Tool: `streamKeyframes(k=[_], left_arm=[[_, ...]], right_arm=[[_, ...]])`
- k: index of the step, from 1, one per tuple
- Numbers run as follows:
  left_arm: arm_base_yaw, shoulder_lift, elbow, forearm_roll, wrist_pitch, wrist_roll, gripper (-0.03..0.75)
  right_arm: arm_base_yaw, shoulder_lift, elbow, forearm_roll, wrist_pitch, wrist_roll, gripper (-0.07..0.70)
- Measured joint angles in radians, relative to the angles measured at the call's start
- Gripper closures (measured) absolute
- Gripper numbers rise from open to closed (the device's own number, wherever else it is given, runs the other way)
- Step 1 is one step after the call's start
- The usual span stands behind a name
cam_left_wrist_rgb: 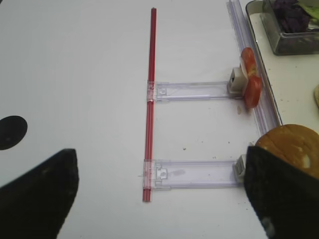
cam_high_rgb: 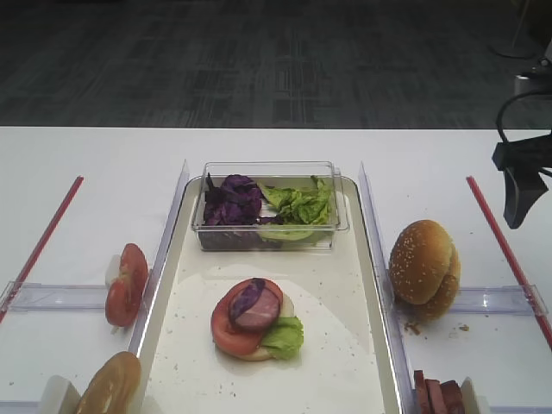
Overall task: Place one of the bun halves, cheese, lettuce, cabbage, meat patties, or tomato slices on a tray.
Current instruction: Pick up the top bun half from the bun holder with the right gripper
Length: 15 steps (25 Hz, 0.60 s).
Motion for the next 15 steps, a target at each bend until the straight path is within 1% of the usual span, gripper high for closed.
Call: streamKeyframes(k=[3, 8, 12, 15], left_arm=[[0.000, 0.000, 0.000, 0.000, 0.000, 0.000, 0.097], [0.000, 0.000, 0.000, 0.000, 0.000, 0.000, 0.097], [0.000, 0.000, 0.000, 0.000, 0.000, 0.000, 0.097], [0.000, 0.000, 0.000, 0.000, 0.000, 0.000, 0.097]], right_arm=[[0.000, 0.000, 0.000, 0.005, 0.005, 0.000, -0.036], [0.002, 0.001, 0.000, 0.065, 0.016, 0.000, -0.036], [0.057, 0.001, 0.000, 0.068, 0.022, 0.005, -0.036], [0.119, 0.001, 0.000, 0.072, 0.017, 0.026, -0.036]])
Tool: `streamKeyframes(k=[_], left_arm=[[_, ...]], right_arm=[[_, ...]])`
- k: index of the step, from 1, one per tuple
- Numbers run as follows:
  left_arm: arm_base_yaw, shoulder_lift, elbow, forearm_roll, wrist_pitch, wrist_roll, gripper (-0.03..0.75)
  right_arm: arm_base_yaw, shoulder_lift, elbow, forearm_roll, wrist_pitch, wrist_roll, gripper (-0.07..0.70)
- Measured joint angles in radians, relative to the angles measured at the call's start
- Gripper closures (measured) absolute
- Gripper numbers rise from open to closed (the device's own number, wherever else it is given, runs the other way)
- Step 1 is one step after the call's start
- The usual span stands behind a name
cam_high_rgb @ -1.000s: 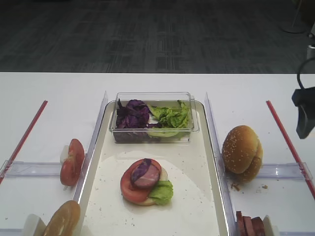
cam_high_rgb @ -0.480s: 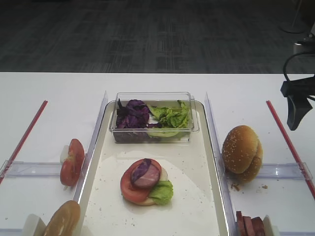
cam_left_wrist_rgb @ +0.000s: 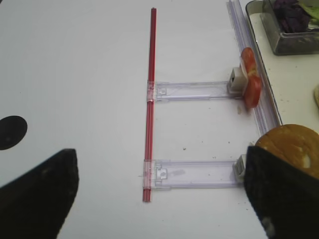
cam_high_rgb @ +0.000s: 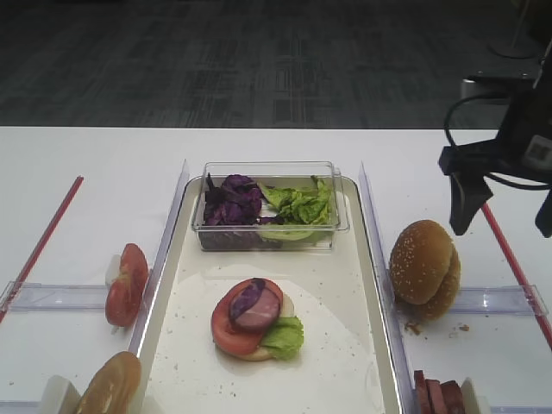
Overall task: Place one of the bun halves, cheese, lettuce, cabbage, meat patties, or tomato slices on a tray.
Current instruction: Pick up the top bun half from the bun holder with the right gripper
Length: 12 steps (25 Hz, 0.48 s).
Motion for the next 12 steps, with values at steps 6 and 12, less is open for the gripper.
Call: streamKeyframes(k=[6, 12], left_arm=[[0.000, 0.000, 0.000, 0.000, 0.000, 0.000, 0.097], [0.000, 0.000, 0.000, 0.000, 0.000, 0.000, 0.097]], right_arm=[[0.116, 0.000, -0.020, 0.034, -0.018, 0.050, -0.036], [0.195, 0.014, -0.077, 0.065, -0.029, 0.089, -0.036]])
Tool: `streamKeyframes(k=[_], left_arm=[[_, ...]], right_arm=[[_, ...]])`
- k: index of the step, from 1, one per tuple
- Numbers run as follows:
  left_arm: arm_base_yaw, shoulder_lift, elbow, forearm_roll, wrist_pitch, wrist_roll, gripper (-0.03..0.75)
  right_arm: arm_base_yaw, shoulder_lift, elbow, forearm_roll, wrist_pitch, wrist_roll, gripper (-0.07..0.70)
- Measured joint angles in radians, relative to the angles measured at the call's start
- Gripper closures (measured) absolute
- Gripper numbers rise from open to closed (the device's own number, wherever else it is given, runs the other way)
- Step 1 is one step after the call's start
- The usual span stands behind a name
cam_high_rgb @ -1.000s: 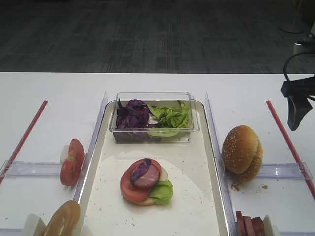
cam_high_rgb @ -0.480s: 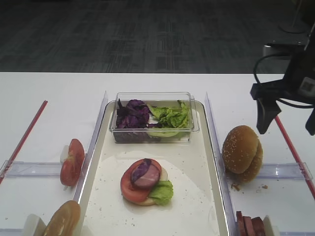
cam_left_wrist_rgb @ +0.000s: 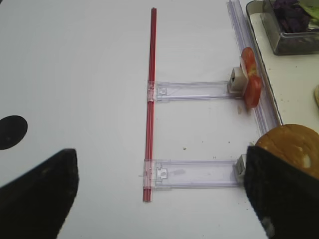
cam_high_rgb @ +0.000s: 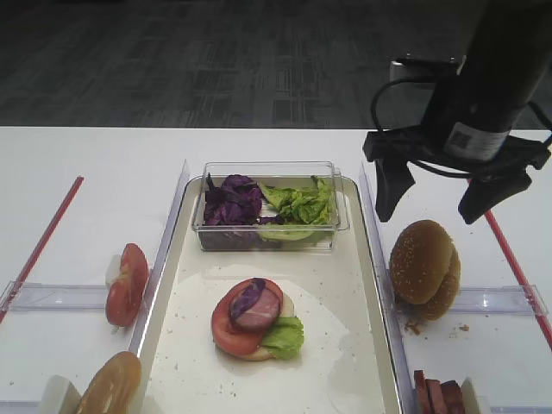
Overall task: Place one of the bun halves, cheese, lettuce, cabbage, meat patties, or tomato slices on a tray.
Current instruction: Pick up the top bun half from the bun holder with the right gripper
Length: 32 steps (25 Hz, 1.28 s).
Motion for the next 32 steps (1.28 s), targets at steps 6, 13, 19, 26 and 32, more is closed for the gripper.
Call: streamKeyframes(k=[6, 13, 19, 26, 32], left_arm=[[0.000, 0.000, 0.000, 0.000, 0.000, 0.000, 0.097], [0.000, 0.000, 0.000, 0.000, 0.000, 0.000, 0.097], [0.000, 0.000, 0.000, 0.000, 0.000, 0.000, 0.097], [0.000, 0.000, 0.000, 0.000, 0.000, 0.000, 0.097], [0.000, 0.000, 0.000, 0.000, 0.000, 0.000, 0.097]], right_arm=[[0.009, 0.041, -0.004, 0.010, 0.000, 0.019, -0.036], [0.009, 0.085, -0.005, 0.023, 0.004, 0.021, -0.036], [0.009, 0.106, -0.005, 0.027, 0.002, 0.017, -0.020], [0.009, 0.108, -0.005, 0.048, -0.002, 0.008, 0.034], [0.009, 0.108, -0.005, 0.048, -0.007, 0.008, 0.043]])
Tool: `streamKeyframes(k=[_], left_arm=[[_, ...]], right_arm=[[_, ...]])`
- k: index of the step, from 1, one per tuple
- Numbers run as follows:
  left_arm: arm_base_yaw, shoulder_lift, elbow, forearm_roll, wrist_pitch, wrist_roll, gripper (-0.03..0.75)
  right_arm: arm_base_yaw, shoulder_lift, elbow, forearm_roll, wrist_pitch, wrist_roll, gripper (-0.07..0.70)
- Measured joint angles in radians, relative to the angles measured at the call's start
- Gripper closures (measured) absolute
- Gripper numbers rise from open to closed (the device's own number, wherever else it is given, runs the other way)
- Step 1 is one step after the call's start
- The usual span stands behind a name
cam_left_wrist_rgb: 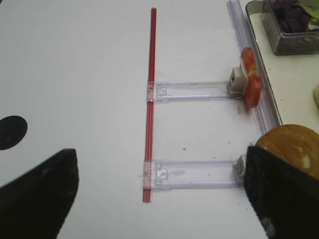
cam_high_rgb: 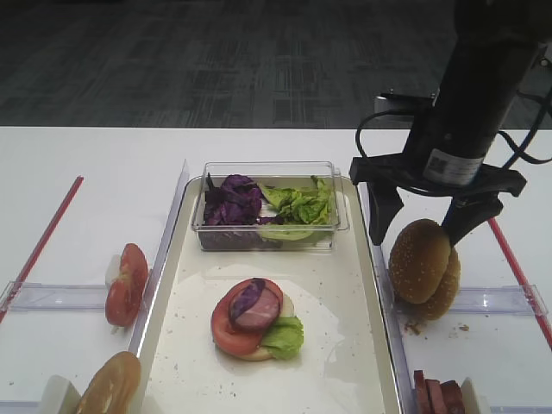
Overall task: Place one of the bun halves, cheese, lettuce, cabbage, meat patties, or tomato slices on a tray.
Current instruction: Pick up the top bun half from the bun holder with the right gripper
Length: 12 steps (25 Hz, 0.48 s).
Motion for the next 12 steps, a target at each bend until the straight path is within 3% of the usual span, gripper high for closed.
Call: streamKeyframes(k=[12], left_arm=[[0.000, 0.000, 0.000, 0.000, 0.000, 0.000, 0.097]], right_arm=[[0.000, 0.000, 0.000, 0.001, 0.000, 0.000, 0.054]])
